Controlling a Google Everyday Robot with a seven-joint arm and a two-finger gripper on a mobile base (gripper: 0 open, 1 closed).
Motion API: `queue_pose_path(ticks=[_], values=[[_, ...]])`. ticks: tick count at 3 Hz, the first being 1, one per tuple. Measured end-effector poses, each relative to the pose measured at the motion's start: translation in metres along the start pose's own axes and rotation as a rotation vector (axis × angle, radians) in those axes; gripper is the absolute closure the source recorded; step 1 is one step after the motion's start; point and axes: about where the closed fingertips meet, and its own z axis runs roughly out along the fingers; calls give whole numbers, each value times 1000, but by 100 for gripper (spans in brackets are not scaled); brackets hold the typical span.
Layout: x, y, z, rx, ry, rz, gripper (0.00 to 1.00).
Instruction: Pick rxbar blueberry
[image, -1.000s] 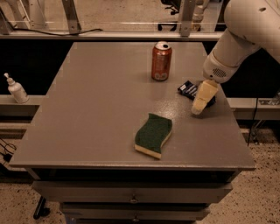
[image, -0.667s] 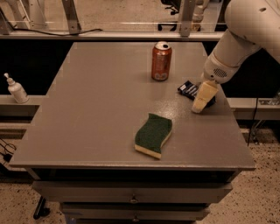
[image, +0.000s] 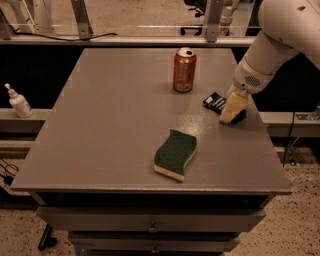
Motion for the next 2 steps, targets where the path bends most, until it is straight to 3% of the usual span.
queue_pose_path(ticks=[1, 2], values=[[-2, -1, -6, 0, 0, 0, 88], [-2, -1, -7, 0, 0, 0, 100]])
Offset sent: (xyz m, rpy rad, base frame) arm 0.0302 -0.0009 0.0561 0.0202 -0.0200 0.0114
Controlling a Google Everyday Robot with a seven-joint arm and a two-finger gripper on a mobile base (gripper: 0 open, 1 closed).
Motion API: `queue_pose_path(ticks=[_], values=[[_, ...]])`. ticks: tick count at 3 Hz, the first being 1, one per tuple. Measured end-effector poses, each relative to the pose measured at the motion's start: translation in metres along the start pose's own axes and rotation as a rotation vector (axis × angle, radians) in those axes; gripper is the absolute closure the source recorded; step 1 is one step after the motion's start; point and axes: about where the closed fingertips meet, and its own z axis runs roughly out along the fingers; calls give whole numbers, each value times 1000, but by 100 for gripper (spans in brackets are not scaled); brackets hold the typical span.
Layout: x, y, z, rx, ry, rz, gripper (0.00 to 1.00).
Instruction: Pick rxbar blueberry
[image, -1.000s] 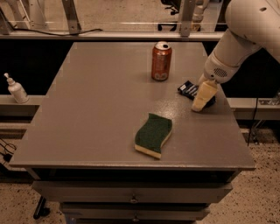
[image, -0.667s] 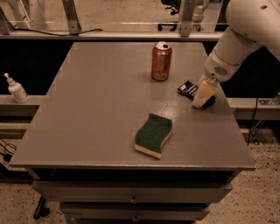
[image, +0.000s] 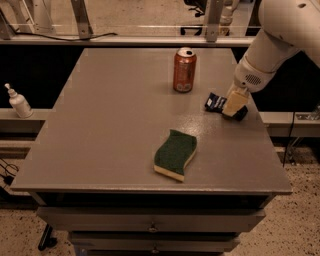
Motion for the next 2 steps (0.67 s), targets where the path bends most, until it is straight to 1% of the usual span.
queue_pose_path(ticks=[1, 2], values=[[-12, -7, -21, -4, -31, -11, 100], [-37, -7, -63, -21, -136, -33, 100]])
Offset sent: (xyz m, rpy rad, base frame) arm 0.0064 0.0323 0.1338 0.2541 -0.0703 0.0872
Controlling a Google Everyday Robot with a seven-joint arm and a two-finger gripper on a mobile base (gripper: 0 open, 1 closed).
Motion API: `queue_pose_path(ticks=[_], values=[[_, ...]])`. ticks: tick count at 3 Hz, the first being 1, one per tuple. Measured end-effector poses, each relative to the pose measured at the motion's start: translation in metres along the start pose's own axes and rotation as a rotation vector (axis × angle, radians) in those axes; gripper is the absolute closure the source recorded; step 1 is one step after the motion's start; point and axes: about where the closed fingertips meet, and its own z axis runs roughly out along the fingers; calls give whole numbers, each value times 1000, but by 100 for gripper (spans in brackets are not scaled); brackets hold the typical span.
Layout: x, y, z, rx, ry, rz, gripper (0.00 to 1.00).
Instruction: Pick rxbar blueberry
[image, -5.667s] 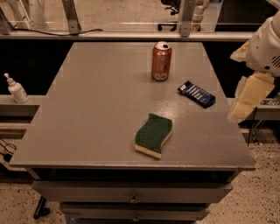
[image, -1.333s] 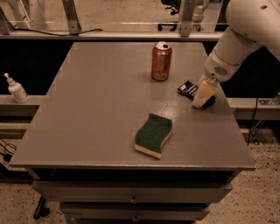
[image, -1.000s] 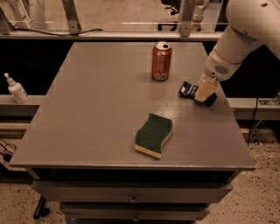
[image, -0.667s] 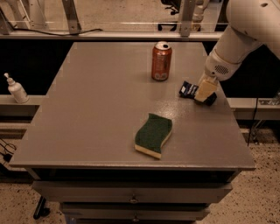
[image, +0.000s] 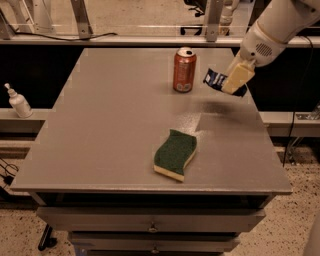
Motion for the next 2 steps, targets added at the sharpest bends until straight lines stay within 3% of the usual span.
queue_pose_path(ticks=[1, 2], values=[[-27, 11, -31, -16, -108, -21, 100], [-32, 10, -30, -13, -123, -24, 100]])
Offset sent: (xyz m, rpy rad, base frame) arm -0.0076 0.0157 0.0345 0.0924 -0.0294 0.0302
